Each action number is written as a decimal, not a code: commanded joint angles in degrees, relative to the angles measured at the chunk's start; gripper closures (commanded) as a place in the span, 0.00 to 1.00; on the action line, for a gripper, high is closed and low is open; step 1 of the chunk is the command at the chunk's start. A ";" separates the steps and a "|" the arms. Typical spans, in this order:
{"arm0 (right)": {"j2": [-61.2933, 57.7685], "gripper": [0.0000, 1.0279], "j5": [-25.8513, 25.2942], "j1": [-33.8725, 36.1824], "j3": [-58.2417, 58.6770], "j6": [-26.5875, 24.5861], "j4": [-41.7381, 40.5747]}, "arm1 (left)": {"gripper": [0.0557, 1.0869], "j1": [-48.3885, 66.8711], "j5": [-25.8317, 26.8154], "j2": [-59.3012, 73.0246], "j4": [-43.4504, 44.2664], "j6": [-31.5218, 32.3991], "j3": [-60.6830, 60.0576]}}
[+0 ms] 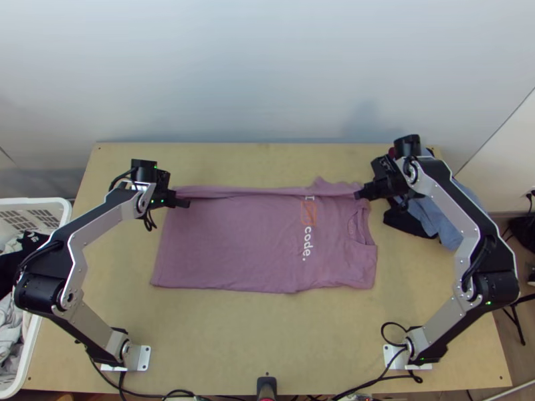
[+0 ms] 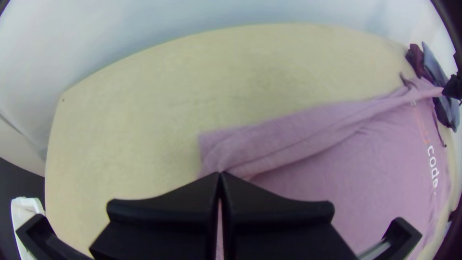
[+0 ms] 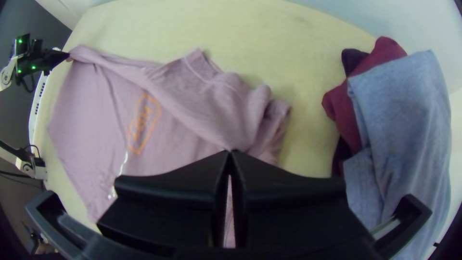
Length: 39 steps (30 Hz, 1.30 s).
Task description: Fold the t-shirt
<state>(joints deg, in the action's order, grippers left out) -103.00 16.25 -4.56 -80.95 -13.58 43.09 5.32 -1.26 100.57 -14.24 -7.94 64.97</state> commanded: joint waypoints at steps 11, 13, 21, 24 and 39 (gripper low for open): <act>2.37 0.97 -0.34 0.95 7.03 -0.13 -0.82 | 0.96 -1.81 -0.06 2.26 0.09 -1.55 -0.63; 2.45 0.97 -0.52 0.95 7.38 0.05 -0.99 | 0.96 -1.81 -0.06 2.61 0.09 -1.20 -0.46; 2.37 0.97 -1.49 -0.01 11.07 0.14 -2.05 | 0.96 -0.31 -0.06 2.61 -0.17 -1.81 -1.95; 2.10 0.97 -1.92 0.07 12.48 0.14 -2.84 | 0.96 -0.40 -0.06 2.61 -0.17 -1.81 -2.13; 4.21 0.55 -2.19 0.07 13.36 0.22 -3.63 | 0.04 1.01 -0.24 1.11 -4.92 -0.93 0.42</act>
<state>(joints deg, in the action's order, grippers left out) -100.05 14.11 -4.45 -67.53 -13.34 39.51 5.91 -1.52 103.26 -16.91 -9.47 64.23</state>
